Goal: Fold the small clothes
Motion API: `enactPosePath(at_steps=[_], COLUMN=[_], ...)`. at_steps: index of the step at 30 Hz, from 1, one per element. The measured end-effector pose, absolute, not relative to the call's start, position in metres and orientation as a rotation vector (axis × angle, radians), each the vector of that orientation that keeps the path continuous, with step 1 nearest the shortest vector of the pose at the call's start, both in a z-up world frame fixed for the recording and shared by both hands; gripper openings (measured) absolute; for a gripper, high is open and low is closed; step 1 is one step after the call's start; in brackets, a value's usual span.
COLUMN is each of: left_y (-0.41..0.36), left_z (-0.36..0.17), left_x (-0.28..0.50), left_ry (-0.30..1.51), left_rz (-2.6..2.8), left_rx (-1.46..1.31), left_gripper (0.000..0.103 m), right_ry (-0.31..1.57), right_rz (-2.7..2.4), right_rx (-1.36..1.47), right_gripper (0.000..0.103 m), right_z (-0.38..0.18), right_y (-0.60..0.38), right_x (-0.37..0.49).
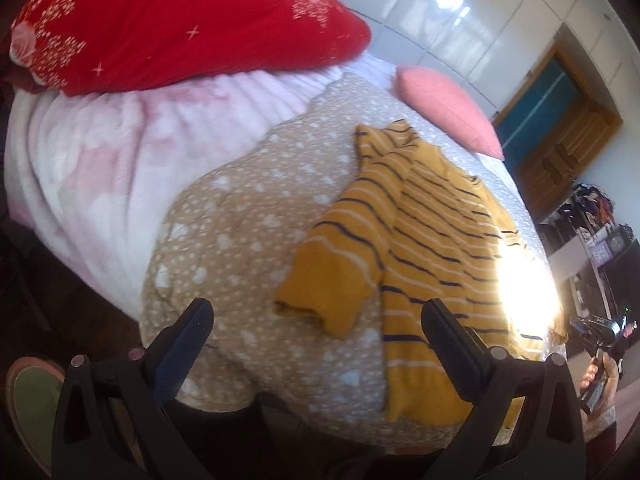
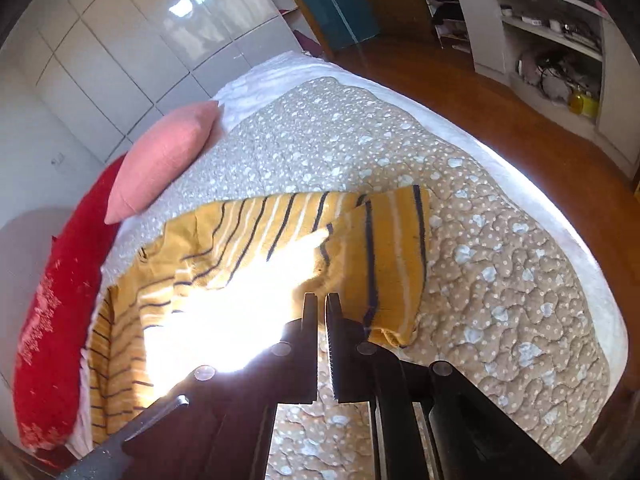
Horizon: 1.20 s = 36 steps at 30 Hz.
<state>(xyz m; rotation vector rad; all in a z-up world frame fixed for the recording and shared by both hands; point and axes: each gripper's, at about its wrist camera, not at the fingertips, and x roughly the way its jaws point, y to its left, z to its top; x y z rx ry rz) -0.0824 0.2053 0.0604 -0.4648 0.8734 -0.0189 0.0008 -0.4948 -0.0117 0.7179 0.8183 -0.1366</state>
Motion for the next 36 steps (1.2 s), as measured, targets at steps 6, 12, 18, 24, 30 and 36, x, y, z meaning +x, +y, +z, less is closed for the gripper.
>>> enactPosePath(at_steps=[6, 12, 18, 24, 30, 36], left_y=[0.199, 0.176, 0.154, 0.145, 0.150, 0.173], left_z=[0.063, 0.067, 0.070, 0.070, 0.060, 0.055], left_x=[-0.084, -0.074, -0.069, -0.063, -0.054, -0.060], left_ry=[0.872, 0.895, 0.911, 0.910, 0.908, 0.875], left_rz=[-0.005, -0.024, -0.041, -0.058, -0.101, -0.086], left_rx=[-0.467, -0.417, -0.391, -0.365, -0.406, -0.417], left_gripper=[0.103, 0.103, 0.103, 0.103, 0.103, 0.103], right_ry=[0.863, 0.924, 0.892, 0.897, 0.802, 0.730], right_rz=[-0.062, 0.031, 0.049, 0.040, 0.083, 0.251], right_rx=[0.395, 0.080, 0.129, 0.372, 0.631, 0.704], right_gripper=[0.058, 0.058, 0.058, 0.013, 0.011, 0.011], right_z=[0.001, -0.016, -0.034, -0.045, -0.007, 0.063], right_y=[-0.458, -0.418, -0.413, -0.448, -0.473, -0.411], right_x=[0.010, 0.025, 0.057, 0.072, 0.061, 0.104])
